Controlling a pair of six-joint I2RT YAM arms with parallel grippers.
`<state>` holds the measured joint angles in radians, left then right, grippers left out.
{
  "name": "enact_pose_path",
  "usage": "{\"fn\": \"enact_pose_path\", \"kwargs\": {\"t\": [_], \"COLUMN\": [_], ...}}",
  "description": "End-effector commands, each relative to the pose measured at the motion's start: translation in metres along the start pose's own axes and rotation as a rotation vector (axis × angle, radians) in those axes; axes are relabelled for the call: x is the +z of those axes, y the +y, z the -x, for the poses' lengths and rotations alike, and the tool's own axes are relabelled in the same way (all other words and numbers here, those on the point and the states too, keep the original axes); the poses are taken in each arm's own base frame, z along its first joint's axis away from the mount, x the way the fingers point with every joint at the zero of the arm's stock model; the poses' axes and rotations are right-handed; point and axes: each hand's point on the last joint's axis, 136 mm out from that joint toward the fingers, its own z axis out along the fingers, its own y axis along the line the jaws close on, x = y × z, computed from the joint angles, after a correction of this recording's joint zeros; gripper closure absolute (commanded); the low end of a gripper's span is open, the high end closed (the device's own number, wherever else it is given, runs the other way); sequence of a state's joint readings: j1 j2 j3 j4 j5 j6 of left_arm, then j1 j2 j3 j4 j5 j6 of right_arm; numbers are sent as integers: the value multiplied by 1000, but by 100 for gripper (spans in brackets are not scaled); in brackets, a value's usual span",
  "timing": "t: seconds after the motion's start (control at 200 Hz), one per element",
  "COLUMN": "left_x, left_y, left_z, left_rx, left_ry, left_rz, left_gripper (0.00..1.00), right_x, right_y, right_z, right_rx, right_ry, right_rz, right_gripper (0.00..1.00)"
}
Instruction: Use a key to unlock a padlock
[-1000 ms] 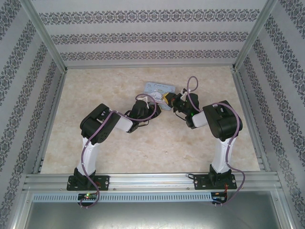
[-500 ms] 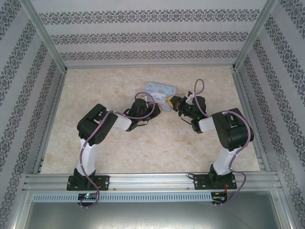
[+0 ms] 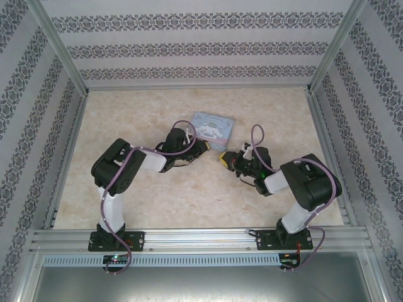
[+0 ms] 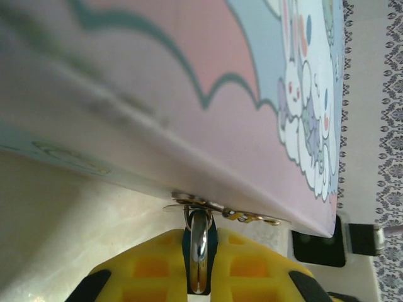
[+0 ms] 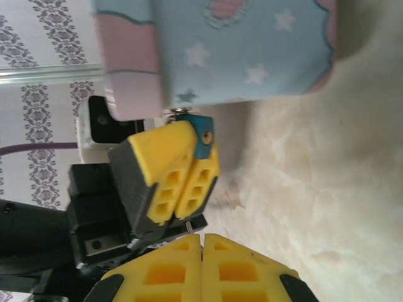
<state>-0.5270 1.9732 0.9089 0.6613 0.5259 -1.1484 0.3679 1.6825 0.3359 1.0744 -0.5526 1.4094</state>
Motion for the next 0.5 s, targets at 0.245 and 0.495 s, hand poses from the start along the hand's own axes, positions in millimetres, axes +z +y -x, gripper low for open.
{"fn": "enact_pose_path", "kwargs": {"t": [0.245, 0.495], "left_x": [-21, -25], "left_y": [-32, -41], "left_z": [-1, -2], "left_rx": [-131, -136], "left_ry": [-8, 5], "left_rz": [-146, -159], "left_gripper": [100, 100], "right_x": [9, 9], "right_y": [-10, -4], "right_z": [-11, -9], "right_rx": [5, 1], "right_ry": [-56, -68], "right_rz": [-13, 2], "right_gripper": [100, 100]}}
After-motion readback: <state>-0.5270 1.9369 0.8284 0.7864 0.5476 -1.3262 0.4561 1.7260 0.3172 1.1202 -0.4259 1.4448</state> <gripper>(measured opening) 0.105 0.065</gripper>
